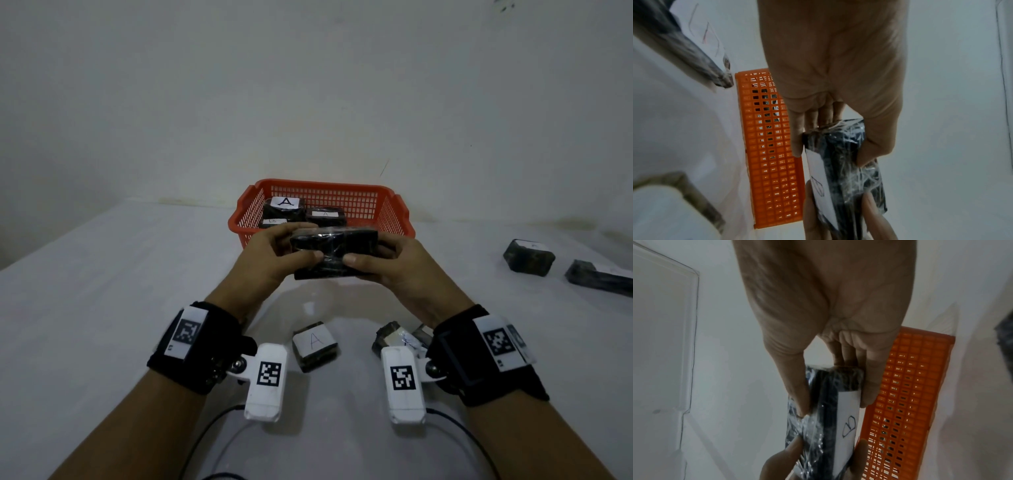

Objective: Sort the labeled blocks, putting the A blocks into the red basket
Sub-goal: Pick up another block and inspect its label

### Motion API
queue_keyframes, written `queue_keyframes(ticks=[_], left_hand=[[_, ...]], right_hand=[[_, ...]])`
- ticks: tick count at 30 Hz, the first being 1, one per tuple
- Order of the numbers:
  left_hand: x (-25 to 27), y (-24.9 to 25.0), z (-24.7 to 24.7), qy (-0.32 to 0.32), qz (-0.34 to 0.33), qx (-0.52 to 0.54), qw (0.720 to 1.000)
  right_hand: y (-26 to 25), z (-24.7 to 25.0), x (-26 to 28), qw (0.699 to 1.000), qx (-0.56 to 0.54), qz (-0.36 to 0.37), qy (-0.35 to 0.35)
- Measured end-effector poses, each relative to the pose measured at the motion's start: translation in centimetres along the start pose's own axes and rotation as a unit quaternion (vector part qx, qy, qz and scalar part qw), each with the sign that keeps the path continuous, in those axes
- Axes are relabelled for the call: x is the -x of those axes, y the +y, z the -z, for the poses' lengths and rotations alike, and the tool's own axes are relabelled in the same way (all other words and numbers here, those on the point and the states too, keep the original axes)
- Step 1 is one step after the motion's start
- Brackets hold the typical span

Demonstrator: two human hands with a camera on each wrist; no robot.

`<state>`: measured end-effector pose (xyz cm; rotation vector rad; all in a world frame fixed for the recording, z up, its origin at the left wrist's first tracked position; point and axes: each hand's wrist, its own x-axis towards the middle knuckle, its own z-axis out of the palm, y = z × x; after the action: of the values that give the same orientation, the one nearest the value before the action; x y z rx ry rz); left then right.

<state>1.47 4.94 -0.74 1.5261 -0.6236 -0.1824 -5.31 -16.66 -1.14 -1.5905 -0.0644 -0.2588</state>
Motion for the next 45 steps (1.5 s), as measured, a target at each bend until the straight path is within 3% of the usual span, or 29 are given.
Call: queue_keyframes(ticks=[4,7,12,19,30,33,36,39,45], left_hand=[[0.1,0.0,0.1,-0.010,-0.025,-0.008,1.000],[0.2,0.0,0.1,-0.023,-0.034,-0.013,0.999],[0.0,-0.2,-0.3,-0.055,0.029,0.028,0.998],[0.0,-0.1,-0.4,-0.026,-0.003,-0.013,1.000],[-0.2,-0.3,-0.1,-0.023,0.028,0.058,0.998],[-0.3,-0.3,0.3,-0.028,0.027,-0.004,0.999],[-0.2,-0.3,0.6,-0.012,0.000,-0.078,0.997],[-0.1,-0.2,0.5,0.000,-0.015,-0.064,0.998],[0.1,-0.2,-0.3,-0.030,-0.024,0.002,0.999]], right_hand=[[-0.4,-0.3,0.1,0.999,-0.027,-0.039,-0.023],[-0.6,-0.3,0.0,0.996,-0.065,-0.061,-0.002],[-0.2,0.0,-0.1,0.997,-0.059,-0.038,0.021],[-0.4,-0.3,0.0,0.997,-0.066,-0.032,0.011],[0.0,-0.6,-0.2,0.999,-0.032,0.015,0.029],[-0.1,-0.4,0.0,0.998,0.025,0.038,0.049],[-0.3,-0.4,0.0,0.998,0.000,0.054,0.039],[-1.1,-0.7,0.2,0.997,-0.065,0.043,0.018],[-1.3,-0.7,0.8,0.994,-0.084,-0.048,-0.043]])
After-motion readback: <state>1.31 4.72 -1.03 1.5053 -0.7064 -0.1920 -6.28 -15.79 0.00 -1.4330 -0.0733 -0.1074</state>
